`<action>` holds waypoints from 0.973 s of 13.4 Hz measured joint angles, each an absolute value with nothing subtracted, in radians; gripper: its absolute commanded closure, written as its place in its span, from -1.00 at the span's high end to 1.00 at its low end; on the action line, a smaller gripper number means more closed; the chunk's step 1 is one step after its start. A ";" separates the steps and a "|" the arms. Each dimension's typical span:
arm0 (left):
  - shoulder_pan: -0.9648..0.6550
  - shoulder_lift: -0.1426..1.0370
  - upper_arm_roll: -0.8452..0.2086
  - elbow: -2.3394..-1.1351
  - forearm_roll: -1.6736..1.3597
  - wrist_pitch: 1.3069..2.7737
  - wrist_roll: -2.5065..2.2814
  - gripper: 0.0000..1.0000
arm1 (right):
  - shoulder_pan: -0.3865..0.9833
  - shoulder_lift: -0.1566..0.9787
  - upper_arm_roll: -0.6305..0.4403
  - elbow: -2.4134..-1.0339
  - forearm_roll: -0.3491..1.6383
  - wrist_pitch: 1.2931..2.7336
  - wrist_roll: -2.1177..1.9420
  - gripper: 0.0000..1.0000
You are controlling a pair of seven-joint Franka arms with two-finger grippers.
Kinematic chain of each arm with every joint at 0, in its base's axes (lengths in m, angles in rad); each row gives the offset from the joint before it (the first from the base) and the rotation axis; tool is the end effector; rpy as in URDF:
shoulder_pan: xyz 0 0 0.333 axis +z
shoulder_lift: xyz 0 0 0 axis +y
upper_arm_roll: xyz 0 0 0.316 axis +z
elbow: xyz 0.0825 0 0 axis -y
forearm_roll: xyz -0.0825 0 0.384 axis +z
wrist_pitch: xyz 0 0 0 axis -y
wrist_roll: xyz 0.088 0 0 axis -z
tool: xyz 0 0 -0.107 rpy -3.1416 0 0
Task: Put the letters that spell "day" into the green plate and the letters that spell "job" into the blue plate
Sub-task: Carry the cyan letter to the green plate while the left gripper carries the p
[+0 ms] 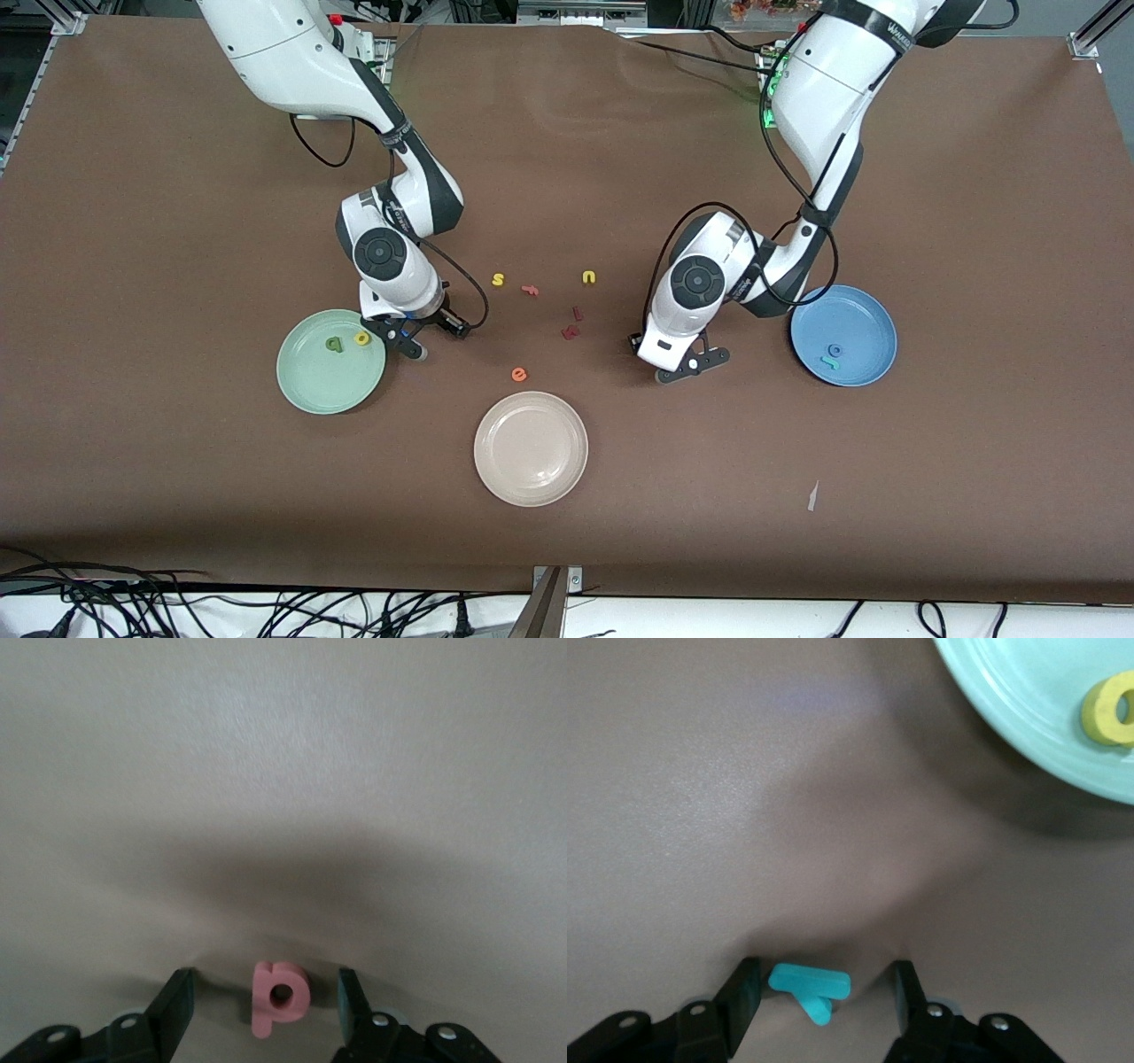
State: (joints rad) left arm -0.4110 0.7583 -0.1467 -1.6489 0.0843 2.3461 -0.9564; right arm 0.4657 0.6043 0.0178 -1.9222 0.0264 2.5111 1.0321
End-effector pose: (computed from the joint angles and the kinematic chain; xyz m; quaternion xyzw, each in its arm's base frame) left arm 0.5815 -0.3490 0.1682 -0.9819 -0.1864 0.0336 0.0021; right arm 0.5516 0.2890 0.1719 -0.9591 0.2826 0.0144 0.0040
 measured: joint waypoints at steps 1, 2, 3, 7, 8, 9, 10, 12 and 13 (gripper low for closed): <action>-0.413 0.759 -0.147 -1.645 0.084 2.351 -0.963 -0.19 | 0.466 0.603 0.018 -1.926 0.026 2.518 1.038 0.30; -0.414 0.759 -0.147 -1.637 0.084 2.351 -0.969 -0.44 | 0.467 0.602 0.018 -1.929 0.026 2.523 1.042 0.25; -0.414 0.761 -0.146 -1.630 0.084 2.351 -0.979 -0.70 | 0.468 0.600 0.018 -1.931 0.026 2.525 1.044 0.23; -0.414 0.769 -0.146 -1.616 0.085 2.351 -0.997 -0.98 | 0.470 0.595 0.018 -1.936 0.026 2.531 1.047 -0.09; -0.414 0.770 -0.144 -1.611 0.085 2.351 -0.997 -0.98 | 0.470 0.594 0.018 -1.937 0.026 2.533 1.047 -0.14; -0.412 0.770 -0.140 -1.599 0.085 2.347 -0.995 -1.00 | 0.470 0.592 0.018 -1.937 0.026 2.533 1.047 -0.16; -0.409 0.770 -0.136 -1.586 0.085 2.330 -0.989 -1.00 | 0.470 0.591 0.017 -1.939 0.026 2.533 1.048 -0.23; -0.382 0.763 -0.128 -1.559 0.086 2.254 -0.909 -1.00 | 0.471 0.588 0.016 -1.941 0.026 2.533 1.048 -0.29; -0.351 0.751 -0.127 -1.550 0.086 2.199 -0.838 -1.00 | 0.471 0.588 0.016 -1.942 0.026 2.534 1.048 -0.29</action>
